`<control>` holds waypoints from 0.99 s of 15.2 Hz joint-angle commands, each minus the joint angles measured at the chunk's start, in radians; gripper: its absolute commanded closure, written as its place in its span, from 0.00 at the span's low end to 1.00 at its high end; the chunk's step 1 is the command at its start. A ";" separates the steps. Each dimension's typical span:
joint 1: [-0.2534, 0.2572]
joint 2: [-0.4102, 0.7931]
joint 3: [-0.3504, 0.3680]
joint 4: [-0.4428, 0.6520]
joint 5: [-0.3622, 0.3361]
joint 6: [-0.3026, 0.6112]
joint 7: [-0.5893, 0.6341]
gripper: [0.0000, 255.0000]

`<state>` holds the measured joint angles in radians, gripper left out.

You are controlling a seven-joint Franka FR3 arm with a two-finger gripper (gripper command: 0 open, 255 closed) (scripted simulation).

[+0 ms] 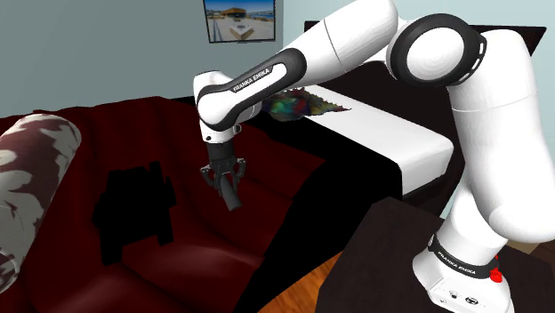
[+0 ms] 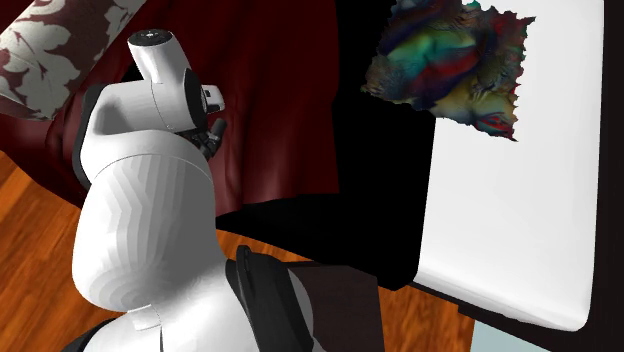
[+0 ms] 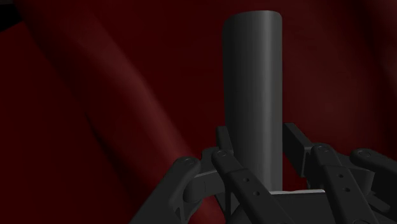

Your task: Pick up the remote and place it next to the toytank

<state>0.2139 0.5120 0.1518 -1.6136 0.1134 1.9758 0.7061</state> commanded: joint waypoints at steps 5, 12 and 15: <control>0.000 0.000 0.000 0.000 0.000 0.000 0.000 0.00; -0.008 -0.020 -0.002 0.072 -0.001 -0.092 0.002 0.00; -0.010 -0.023 -0.002 0.093 -0.002 -0.117 0.002 0.00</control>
<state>0.2038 0.4907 0.1490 -1.5236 0.1114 1.8647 0.7072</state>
